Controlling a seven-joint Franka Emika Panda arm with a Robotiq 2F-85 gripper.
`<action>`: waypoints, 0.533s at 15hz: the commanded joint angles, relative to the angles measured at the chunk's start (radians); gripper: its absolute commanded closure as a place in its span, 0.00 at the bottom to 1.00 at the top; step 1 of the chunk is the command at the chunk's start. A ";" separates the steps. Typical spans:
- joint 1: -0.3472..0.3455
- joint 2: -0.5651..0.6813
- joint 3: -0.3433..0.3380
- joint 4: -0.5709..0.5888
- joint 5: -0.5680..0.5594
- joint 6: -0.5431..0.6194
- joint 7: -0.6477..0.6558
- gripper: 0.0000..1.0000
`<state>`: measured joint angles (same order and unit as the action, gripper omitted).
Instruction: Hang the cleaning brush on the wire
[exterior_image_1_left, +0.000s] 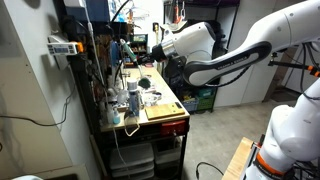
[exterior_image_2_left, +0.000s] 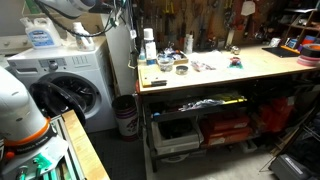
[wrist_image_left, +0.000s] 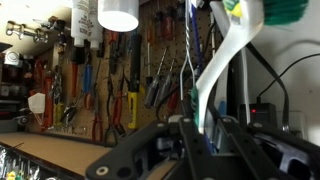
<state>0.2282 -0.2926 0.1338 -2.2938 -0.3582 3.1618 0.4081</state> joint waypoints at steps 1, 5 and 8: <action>0.034 0.016 -0.030 0.017 0.022 0.003 -0.013 0.96; 0.018 0.012 0.009 0.011 0.142 0.005 -0.113 0.96; 0.032 -0.002 0.019 0.007 0.240 -0.023 -0.179 0.96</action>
<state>0.2550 -0.2802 0.1367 -2.2798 -0.2167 3.1617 0.3066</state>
